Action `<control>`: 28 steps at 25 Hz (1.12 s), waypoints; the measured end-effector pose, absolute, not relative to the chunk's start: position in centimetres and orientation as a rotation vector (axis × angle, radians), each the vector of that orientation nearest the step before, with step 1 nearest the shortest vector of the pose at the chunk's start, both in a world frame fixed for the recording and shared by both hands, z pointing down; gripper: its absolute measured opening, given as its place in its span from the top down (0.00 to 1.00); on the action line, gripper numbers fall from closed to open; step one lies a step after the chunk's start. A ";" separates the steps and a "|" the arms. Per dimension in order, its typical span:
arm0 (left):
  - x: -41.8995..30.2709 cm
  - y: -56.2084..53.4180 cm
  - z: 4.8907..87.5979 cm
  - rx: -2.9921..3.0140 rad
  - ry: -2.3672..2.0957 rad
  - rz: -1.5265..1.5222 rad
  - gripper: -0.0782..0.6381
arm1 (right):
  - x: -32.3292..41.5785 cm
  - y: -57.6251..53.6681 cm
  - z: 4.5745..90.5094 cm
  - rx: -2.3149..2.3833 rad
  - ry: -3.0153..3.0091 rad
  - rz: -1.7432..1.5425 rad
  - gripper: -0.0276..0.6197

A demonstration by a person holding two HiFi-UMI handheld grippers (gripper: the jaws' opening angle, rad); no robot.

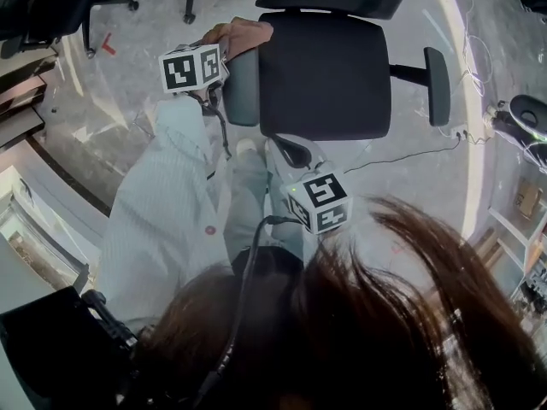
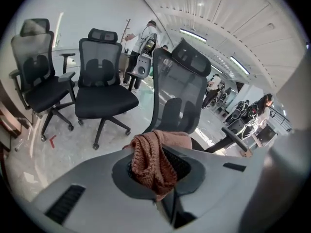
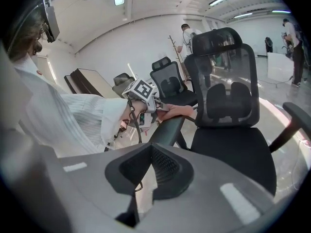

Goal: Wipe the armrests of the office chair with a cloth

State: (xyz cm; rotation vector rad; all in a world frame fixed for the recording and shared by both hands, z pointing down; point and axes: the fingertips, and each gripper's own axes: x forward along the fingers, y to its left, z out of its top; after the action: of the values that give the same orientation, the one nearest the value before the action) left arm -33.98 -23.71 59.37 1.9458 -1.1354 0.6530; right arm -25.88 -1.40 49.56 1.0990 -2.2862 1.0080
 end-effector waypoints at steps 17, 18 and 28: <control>-34.6 -13.5 57.6 1.963 -1.025 0.833 0.84 | -24.7 -1.5 47.6 1.147 -2.325 0.959 0.95; -34.4 -12.0 57.4 1.960 -1.015 0.837 0.84 | -24.7 -1.3 47.3 1.145 -2.330 0.949 0.95; -34.4 -1.5 55.3 1.932 -1.021 0.795 0.84 | -25.7 1.8 44.2 1.123 -2.381 0.870 0.95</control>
State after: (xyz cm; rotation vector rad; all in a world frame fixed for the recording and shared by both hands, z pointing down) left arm -34.39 -1.45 55.26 1.9318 -1.0209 0.7952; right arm -25.75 1.80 44.19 1.1234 -2.3810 0.8698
